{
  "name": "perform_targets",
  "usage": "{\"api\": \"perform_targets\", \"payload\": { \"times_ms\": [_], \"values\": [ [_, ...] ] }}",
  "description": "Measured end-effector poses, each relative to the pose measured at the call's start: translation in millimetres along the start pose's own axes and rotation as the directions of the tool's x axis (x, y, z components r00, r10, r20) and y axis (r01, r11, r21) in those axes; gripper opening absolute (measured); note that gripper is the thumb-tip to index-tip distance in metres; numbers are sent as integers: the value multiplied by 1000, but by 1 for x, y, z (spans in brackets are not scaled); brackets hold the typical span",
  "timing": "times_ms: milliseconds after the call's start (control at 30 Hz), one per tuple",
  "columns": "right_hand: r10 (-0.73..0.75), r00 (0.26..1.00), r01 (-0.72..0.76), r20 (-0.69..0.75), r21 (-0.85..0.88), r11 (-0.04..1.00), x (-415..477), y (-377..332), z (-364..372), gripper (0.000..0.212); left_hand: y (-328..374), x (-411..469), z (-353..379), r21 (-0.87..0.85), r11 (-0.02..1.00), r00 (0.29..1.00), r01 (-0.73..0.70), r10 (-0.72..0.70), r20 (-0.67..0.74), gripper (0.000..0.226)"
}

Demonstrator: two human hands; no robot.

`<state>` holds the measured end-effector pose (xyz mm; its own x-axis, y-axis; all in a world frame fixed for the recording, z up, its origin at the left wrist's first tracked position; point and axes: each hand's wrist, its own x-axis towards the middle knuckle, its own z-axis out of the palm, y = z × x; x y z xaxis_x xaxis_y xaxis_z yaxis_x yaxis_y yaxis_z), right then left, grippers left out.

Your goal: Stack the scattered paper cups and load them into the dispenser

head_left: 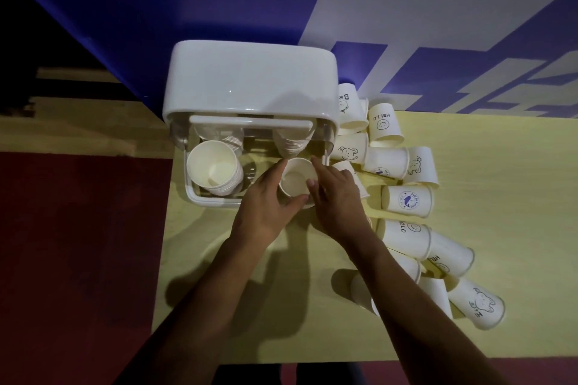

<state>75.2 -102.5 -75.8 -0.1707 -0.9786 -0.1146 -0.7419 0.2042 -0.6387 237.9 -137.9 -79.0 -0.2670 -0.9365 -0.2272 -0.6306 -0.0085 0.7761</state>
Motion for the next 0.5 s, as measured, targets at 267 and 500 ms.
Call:
{"api": "perform_targets", "payload": {
  "times_ms": [267,500],
  "values": [
    [66,994,-58,84,-94,994,3,-10,8,51,-4,-1,-14,16,999,999,-33,33,-29,74],
    [65,986,-55,-156,63,996,-15,-5,-24,49,19,-26,-17,91,991,987,-96,106,-117,89]
  ]
}}
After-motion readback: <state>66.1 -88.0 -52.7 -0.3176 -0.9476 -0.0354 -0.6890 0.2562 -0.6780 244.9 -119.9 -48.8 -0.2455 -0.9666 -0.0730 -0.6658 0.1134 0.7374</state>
